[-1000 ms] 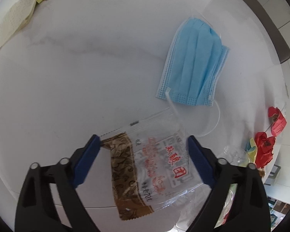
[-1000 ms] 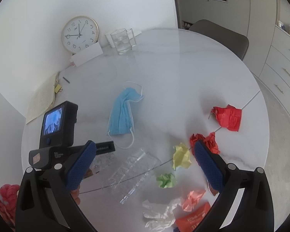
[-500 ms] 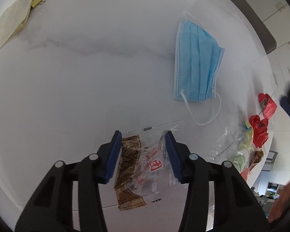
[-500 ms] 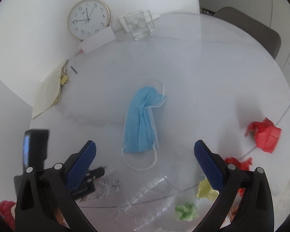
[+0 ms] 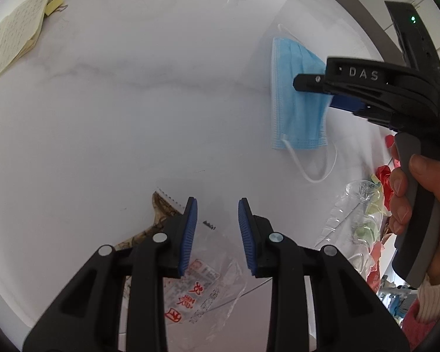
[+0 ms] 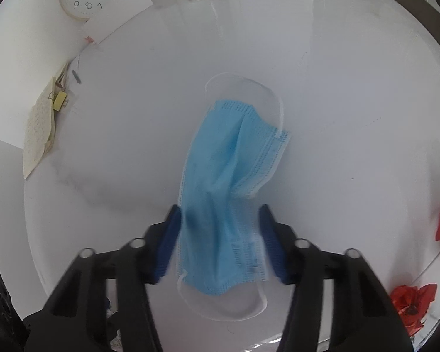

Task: Collect trash
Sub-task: 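Lift the blue mask with the right tool while the left tool regrips the wrapper bag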

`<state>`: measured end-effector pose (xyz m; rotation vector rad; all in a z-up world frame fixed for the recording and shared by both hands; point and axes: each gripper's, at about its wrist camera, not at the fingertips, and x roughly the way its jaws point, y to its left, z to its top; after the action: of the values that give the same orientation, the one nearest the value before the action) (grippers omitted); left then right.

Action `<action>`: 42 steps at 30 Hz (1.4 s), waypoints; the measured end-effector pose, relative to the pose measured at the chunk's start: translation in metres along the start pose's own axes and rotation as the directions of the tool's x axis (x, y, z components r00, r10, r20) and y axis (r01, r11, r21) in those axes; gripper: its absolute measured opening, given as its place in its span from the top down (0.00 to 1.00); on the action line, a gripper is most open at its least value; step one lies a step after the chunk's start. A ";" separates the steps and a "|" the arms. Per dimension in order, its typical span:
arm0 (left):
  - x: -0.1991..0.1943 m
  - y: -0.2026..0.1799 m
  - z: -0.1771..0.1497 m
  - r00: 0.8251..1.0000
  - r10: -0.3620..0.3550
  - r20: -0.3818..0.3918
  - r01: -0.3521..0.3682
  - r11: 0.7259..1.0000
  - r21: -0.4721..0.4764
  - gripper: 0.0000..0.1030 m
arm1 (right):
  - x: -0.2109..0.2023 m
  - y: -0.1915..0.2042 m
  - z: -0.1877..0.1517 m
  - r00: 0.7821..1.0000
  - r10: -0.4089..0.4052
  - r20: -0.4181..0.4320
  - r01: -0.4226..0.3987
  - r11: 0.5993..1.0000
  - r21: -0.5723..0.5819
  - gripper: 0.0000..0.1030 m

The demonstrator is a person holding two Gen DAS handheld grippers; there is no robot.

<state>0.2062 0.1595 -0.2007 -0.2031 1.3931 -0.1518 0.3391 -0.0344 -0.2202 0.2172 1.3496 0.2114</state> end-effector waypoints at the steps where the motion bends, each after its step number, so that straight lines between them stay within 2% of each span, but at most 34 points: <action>1: -0.001 0.001 0.000 1.000 -0.002 0.003 0.002 1.000 0.002 0.72 | 0.001 0.001 -0.001 1.000 0.002 -0.003 -0.002 1.000 -0.005 0.69; 2: -0.004 0.003 -0.003 1.000 -0.004 0.010 0.004 1.000 0.005 0.73 | 0.002 0.002 -0.001 1.000 0.008 -0.007 -0.008 1.000 -0.009 0.79; 5: -0.007 0.005 0.002 0.999 -0.020 0.026 0.019 0.999 0.030 0.75 | 0.001 0.006 -0.002 1.000 0.024 -0.006 -0.024 0.999 -0.021 0.86; 10: -0.016 0.011 0.006 0.999 -0.044 0.030 0.043 0.998 0.046 0.78 | -0.020 0.011 -0.005 0.997 0.061 0.045 -0.060 0.998 -0.030 0.87; 17: -0.020 0.014 0.008 0.997 -0.068 0.037 0.066 0.997 0.050 0.88 | -0.060 0.013 -0.009 0.984 0.123 0.126 -0.118 0.992 -0.042 0.87; 20: -0.025 0.016 0.007 0.996 -0.072 0.047 0.070 0.996 0.056 0.89 | -0.078 0.016 -0.011 0.977 0.141 0.162 -0.134 0.989 -0.053 0.87; 23: -0.048 0.028 0.007 0.994 -0.097 0.048 0.093 0.992 0.081 0.89 | -0.097 0.023 -0.015 0.967 0.157 0.199 -0.146 0.987 -0.070 0.87; 25: -0.059 0.026 0.007 0.993 -0.088 0.078 0.078 0.989 0.128 0.81 | -0.113 0.022 -0.021 0.962 0.164 0.220 -0.150 0.985 -0.081 0.87; 27: -0.070 0.023 0.004 0.992 -0.036 0.123 0.009 0.978 0.210 0.24 | -0.125 0.022 -0.029 0.957 0.171 0.234 -0.154 0.984 -0.087 0.87; 28: -0.076 0.023 0.002 0.987 -0.011 0.159 -0.029 0.968 0.251 0.18 | -0.130 0.022 -0.034 0.956 0.172 0.238 -0.155 0.984 -0.088 0.87; 29: -0.080 0.022 -0.002 0.982 0.001 0.190 -0.059 0.952 0.302 0.14 | -0.134 0.022 -0.038 0.955 0.173 0.240 -0.155 0.984 -0.090 0.87; 30: -0.083 0.020 -0.005 0.982 0.001 0.191 -0.074 0.924 0.376 0.12 | -0.139 0.024 -0.043 0.955 0.170 0.244 -0.152 0.984 -0.090 0.87; 32: -0.077 0.017 -0.010 0.990 0.006 0.138 -0.075 0.863 0.500 0.11 | -0.146 0.023 -0.052 0.955 0.159 0.250 -0.142 0.986 -0.085 0.87; 34: -0.064 0.014 -0.014 0.993 0.044 0.105 -0.096 0.819 0.566 0.11 | -0.152 0.023 -0.062 0.955 0.145 0.257 -0.132 0.989 -0.069 0.87; 36: -0.047 0.011 -0.016 0.995 0.075 0.071 -0.103 0.789 0.606 0.11 | -0.160 0.022 -0.074 0.956 0.125 0.266 -0.116 0.992 -0.047 0.87; 39: -0.026 0.007 -0.015 0.999 0.054 -0.001 -0.042 0.781 0.623 0.11 | -0.168 0.021 -0.091 0.957 0.089 0.275 -0.089 0.996 -0.013 0.87; 42: -0.012 0.004 -0.013 0.998 0.055 -0.027 -0.027 0.783 0.622 0.12 | -0.177 0.018 -0.110 0.957 0.049 0.285 -0.061 0.998 0.034 0.86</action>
<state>0.1910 0.1650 -0.1923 0.3892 1.3175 -0.5752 0.1948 -0.0622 -0.0714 0.3097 1.0634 0.1905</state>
